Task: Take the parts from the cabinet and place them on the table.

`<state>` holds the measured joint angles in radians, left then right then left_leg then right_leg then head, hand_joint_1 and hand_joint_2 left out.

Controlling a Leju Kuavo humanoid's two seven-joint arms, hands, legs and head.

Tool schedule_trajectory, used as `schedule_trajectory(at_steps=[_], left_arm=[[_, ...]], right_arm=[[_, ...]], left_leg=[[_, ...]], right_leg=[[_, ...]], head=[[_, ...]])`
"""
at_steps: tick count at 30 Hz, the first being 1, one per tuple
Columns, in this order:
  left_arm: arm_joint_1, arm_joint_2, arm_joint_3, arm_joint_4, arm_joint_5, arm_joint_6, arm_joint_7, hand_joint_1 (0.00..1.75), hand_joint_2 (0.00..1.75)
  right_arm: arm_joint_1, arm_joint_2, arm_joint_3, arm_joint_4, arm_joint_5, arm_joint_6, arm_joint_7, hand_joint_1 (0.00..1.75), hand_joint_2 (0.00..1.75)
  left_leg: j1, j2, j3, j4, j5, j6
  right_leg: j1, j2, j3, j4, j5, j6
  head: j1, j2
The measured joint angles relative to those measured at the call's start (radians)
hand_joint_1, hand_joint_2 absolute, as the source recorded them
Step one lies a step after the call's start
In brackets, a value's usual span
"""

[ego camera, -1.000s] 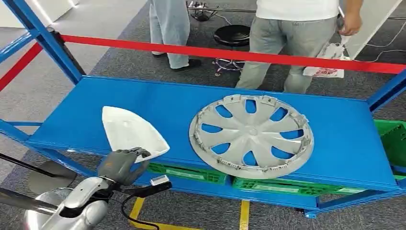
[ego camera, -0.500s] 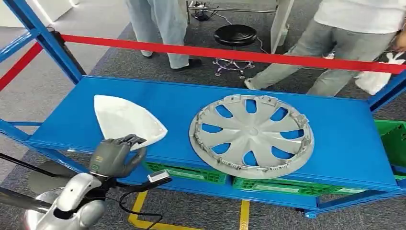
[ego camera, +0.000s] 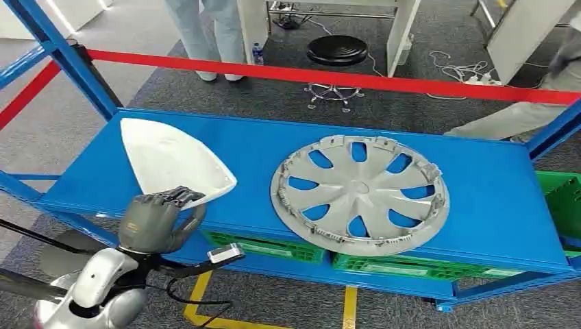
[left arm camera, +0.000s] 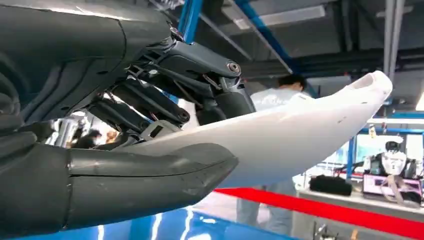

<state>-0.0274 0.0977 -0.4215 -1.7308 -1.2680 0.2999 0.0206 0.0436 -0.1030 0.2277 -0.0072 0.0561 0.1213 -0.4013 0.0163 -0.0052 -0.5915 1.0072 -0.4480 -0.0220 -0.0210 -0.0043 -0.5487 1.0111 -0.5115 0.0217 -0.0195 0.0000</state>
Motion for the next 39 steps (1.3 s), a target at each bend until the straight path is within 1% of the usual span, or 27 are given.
schedule_trajectory(at_steps=[4, 11, 17, 29, 39], left_arm=[[0.008, 0.004, -0.002, -0.005, -0.018, 0.028, 0.0, 1.75, 1.75], [0.019, 0.006, -0.003, -0.011, -0.021, 0.044, 0.0, 1.75, 1.75], [0.029, 0.006, -0.003, -0.018, 0.006, 0.054, -0.009, 1.75, 1.75], [0.033, 0.007, -0.003, -0.018, 0.011, 0.058, -0.016, 1.75, 1.75], [0.056, 0.01, 0.004, -0.029, 0.005, 0.092, -0.025, 1.75, 1.75]], right_arm=[[0.0, 0.0, 0.0, 0.002, -0.005, 0.0, 0.0, 0.0, 0.0], [0.0, 0.0, 0.0, 0.003, -0.011, 0.0, 0.0, 0.0, 0.0], [0.0, 0.0, 0.002, 0.003, -0.015, -0.002, 0.0, 0.0, 0.0], [0.001, 0.0, 0.002, 0.003, -0.015, -0.003, 0.0, 0.0, 0.0], [0.003, 0.0, 0.008, 0.003, -0.023, -0.004, -0.002, 0.0, 0.0]], left_leg=[[0.0, 0.0, 0.0, 0.0, 0.0, 0.0], [0.0, 0.0, 0.0, 0.0, 0.0, 0.0], [0.0, 0.0, 0.0, 0.0, 0.0, 0.0], [0.0, 0.0, 0.0, 0.0, 0.0, 0.0], [0.0, 0.0, 0.0, 0.0, 0.0, 0.0]], right_leg=[[0.0, 0.0, 0.0, 0.0, 0.0, 0.0], [0.0, 0.0, 0.0, 0.0, 0.0, 0.0], [0.0, 0.0, 0.0, 0.0, 0.0, 0.0], [0.0, 0.0, 0.0, 0.0, 0.0, 0.0], [0.0, 0.0, 0.0, 0.0, 0.0, 0.0]], head=[[0.0, 0.0], [0.0, 0.0], [0.0, 0.0], [0.0, 0.0], [0.0, 0.0]])
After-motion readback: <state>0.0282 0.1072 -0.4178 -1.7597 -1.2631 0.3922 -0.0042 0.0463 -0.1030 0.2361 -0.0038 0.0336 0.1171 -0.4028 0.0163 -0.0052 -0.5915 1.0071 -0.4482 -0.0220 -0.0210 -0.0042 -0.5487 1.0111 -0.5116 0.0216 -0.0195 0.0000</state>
